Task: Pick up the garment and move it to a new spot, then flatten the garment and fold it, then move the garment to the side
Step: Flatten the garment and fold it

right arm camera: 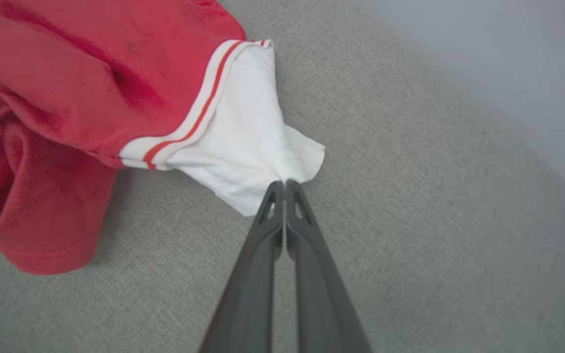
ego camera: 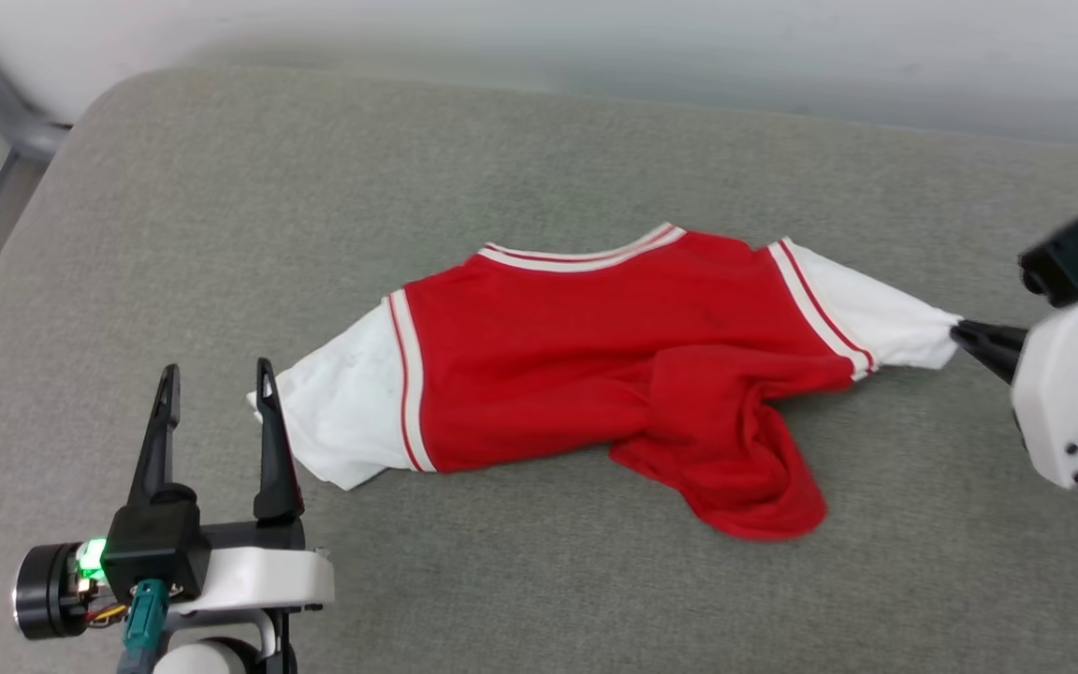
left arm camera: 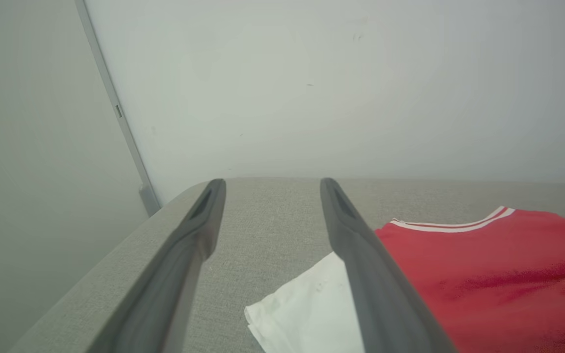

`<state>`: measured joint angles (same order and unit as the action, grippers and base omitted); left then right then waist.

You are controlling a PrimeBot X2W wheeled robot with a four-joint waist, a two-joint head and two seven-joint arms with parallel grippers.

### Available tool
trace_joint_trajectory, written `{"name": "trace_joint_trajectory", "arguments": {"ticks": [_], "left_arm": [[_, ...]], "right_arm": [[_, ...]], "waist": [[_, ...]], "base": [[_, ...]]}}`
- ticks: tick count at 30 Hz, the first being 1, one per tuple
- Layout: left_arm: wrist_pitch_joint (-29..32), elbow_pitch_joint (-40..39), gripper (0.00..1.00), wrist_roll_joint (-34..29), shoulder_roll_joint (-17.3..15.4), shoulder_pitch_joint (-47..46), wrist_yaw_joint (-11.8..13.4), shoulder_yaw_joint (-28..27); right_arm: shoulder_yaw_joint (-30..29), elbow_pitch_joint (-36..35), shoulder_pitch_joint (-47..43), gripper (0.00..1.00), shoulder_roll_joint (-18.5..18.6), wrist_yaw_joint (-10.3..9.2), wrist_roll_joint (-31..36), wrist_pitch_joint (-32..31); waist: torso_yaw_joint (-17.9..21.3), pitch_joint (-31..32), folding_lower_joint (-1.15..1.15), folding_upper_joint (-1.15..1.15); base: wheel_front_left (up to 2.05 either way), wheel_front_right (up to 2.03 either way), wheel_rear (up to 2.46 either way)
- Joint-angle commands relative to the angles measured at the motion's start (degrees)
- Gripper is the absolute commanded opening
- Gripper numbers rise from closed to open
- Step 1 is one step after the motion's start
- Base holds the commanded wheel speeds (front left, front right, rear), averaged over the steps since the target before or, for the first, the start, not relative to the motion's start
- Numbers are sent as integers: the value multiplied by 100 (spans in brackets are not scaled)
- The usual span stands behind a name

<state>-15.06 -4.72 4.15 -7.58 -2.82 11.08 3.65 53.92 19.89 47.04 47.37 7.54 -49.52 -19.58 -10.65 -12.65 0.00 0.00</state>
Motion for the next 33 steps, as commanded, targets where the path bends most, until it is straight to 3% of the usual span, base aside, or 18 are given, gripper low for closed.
{"name": "trace_joint_trajectory", "arguments": {"ticks": [1,8,12,16,26,27,28,29,33], "left_arm": [[-15,-16,100,-35,5,87,-13,-29],[-15,-4,100,-85,41,285,-80,-137],[-15,-20,100,-92,77,372,-104,-166],[-15,21,100,-117,105,380,-144,-195],[-15,126,100,-167,132,437,-234,-260],[-15,136,100,-171,129,444,-231,-269],[-15,145,100,-176,123,452,-240,-285],[-15,151,100,-180,118,459,-242,-298],[-15,165,100,-197,108,484,-256,-338]], "right_arm": [[-110,-91,-202,0,102,-10,-38,91],[-1023,-486,-1584,0,533,-10,-63,396],[-1628,-601,-2542,0,496,-10,-16,444],[-2229,-788,-3459,0,263,-10,142,483],[-3293,-1420,-5129,0,-870,-8,774,56],[-3430,-1471,-5204,18,-975,-8,847,50],[-3578,-1525,-5264,76,-1062,-8,931,58],[-3723,-1582,-5312,100,-1149,-8,1020,85],[-4336,-1956,-5465,100,-1452,-8,1430,151]], "waist": [[144,123,0,0],[394,283,0,0],[496,333,0,0],[533,367,0,0],[559,470,0,0],[562,481,0,0],[569,490,0,0],[580,501,0,0],[624,544,0,0]], "base": [[0,0,0],[0,0,0],[0,0,0],[0,0,0],[0,0,0],[0,0,0],[0,0,0],[0,0,0],[0,0,0]]}}
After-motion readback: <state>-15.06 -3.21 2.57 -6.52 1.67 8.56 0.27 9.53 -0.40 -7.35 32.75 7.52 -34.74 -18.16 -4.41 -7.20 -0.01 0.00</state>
